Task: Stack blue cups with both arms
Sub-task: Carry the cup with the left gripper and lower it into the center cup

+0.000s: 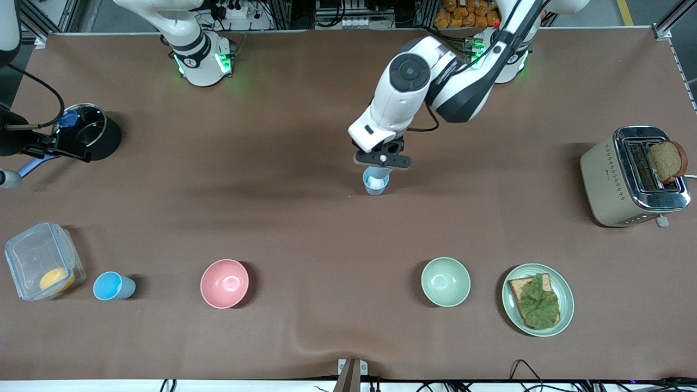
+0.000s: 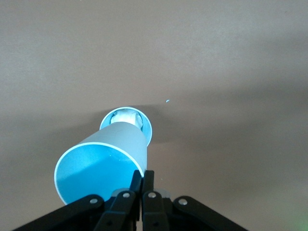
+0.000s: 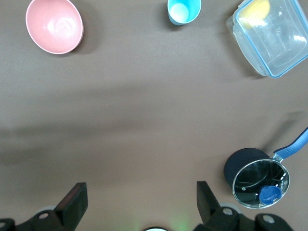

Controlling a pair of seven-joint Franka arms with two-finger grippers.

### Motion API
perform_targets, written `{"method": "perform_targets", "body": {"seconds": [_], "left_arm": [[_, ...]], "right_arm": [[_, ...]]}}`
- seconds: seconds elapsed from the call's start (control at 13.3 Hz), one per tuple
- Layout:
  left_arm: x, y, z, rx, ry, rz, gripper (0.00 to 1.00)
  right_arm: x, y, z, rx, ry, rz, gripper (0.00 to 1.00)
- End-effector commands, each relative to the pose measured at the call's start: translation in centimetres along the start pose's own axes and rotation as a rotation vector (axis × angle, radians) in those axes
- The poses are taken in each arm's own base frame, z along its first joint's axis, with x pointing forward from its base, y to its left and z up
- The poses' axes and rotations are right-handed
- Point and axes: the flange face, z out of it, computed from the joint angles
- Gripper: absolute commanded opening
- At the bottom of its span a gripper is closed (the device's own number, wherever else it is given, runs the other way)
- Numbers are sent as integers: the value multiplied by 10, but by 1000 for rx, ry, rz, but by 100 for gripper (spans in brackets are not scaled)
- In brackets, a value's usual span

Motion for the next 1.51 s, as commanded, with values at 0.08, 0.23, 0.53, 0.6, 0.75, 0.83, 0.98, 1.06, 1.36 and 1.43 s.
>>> {"method": "perform_targets", "body": {"seconds": [0.08,0.23,0.53,0.6,0.75,0.83,0.98,1.06,1.36,1.43], "left_arm": [[8,3,9,24,7,-10,0],[8,8,23,23,8,-18,0],[1,18,43,21,5,-41,0],[2,17,42,21,6,-42,0],[3,15,42,24,6,-42,0],[6,11,42,28,10,-47,0],[12,5,40,34,18,-45,0],[12,5,40,34,18,-44,0],[15,0,41,39,20,-51,56],[15,0,39,43,28,-45,100]], "right_arm": [[-8,-6,-7,-4,16,-10,100],[-10,-8,-6,-1,5,1,100],[-9,-12,-6,41,16,31,100],[-7,-13,-8,43,29,43,100],[-8,-17,-8,43,33,43,100],[-8,-17,-8,43,33,43,100],[-9,-18,-7,44,28,43,100],[-9,-18,-7,44,26,43,100],[-10,-15,-7,42,19,46,100],[-10,-16,-6,42,17,44,100]]}}
